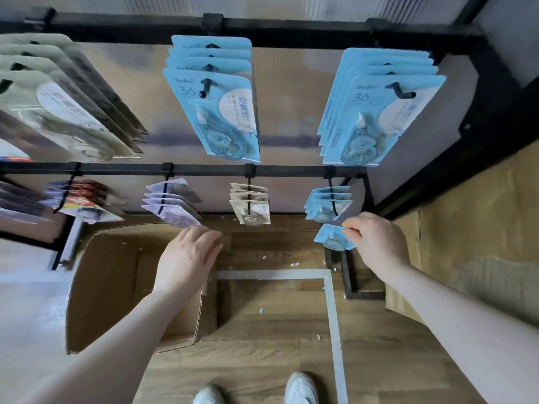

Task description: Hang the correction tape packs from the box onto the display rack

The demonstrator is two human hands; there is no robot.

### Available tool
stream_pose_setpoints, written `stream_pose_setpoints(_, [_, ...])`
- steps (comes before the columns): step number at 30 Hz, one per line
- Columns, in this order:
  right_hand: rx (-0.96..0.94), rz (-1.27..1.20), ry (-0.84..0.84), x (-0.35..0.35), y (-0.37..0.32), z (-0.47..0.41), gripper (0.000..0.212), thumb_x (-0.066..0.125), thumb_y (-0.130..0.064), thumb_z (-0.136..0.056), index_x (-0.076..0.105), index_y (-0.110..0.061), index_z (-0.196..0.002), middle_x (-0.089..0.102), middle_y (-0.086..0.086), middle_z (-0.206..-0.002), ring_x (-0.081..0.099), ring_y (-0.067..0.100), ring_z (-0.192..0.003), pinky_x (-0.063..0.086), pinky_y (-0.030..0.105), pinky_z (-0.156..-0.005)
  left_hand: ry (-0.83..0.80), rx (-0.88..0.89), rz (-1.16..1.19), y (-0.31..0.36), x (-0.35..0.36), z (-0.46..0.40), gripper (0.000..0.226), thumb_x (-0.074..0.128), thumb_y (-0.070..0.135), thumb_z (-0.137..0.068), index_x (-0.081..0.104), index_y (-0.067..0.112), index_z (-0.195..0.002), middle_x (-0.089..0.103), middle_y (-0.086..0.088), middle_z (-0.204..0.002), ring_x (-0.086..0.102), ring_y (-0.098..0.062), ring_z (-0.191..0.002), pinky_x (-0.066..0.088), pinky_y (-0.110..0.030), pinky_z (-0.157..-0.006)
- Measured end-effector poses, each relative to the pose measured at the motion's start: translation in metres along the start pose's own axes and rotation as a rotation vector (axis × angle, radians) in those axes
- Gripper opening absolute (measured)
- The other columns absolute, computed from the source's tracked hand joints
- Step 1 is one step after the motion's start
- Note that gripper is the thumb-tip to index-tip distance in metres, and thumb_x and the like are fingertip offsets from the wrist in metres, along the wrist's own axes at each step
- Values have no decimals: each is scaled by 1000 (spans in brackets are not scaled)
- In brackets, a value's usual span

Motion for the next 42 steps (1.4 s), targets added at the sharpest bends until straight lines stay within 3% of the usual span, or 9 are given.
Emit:
stream_pose_setpoints(6, [-36,8,6,8,3,-10,22,52,-23,-94,68,-13,-105,64,2,-107,58,18,-93,21,15,-48,-19,-28,-14,5,16,0,25,56,23,-82,70,6,-94,66,-10,-90,63,-33,-80,53,-38,-67])
stream_pose_setpoints(11, [-70,37,-5,18,7,-22,22,48,-21,-95,66,-12,-106,61,4,-112,57,22,-100,22,16,-48,-59,-2,8,13,36,4,26,55,23,-84,70,7,-96,66,-9,-92,62,-32,-82,54,-38,-66])
stream_pose_setpoints(17, [-121,63,-37,26,3,-31,22,51,-21,-95,66,-10,-106,61,6,-117,58,23,-105,42,22,-68,-97,24,21,16,51,10,18,62,18,-87,69,7,-99,65,-8,-93,62,-30,-82,55,-37,-62])
stream_pose_setpoints(21, [-100,56,-45,32,5,-40,21,53,-23,-94,65,-10,-107,62,7,-114,59,23,-101,30,15,-53,-108,22,24,7,55,12,31,48,30,-87,70,10,-98,64,-6,-93,61,-29,-79,53,-35,-59])
stream_pose_setpoints(24, [-93,76,-33,33,6,-45,24,50,-23,-95,65,-11,-111,62,6,-116,59,23,-103,35,19,-60,-98,5,19,-2,55,15,17,61,18,-87,70,7,-98,65,-9,-93,62,-31,-81,53,-37,-61])
stream_pose_setpoints(26, [-101,100,-43,37,7,-47,25,47,-23,-97,65,-10,-109,63,7,-113,59,23,-101,32,17,-55,-94,-7,20,-6,56,17,15,66,13,-84,70,7,-97,65,-9,-93,63,-31,-81,54,-37,-62])
stream_pose_setpoints(36, [-136,196,-184,57,10,-55,27,44,-21,-96,54,-10,-120,60,8,-113,46,16,-87,24,14,-49,-116,-7,27,-15,64,19,25,55,23,-83,71,8,-96,65,-7,-91,63,-29,-80,54,-36,-60])
stream_pose_setpoints(38, [-150,196,-210,59,11,-54,28,46,-23,-96,52,-13,-121,59,7,-115,48,17,-90,30,14,-54,-110,-16,30,-16,66,18,22,57,21,-84,71,8,-96,65,-7,-91,63,-29,-80,54,-36,-60])
stream_pose_setpoints(42, [-222,236,-224,53,7,-50,38,52,-15,-93,51,-19,-130,58,6,-125,55,26,-110,49,32,-78,-103,-11,39,-18,68,17,18,60,20,-85,71,9,-96,65,-7,-92,63,-29,-81,54,-37,-62])
Point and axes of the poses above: each hand's wrist, its own z-axis away from the middle knuckle, its own x-axis out of the palm, y = z × x, the point moved 8 cm from there along -z, towards the middle knuckle
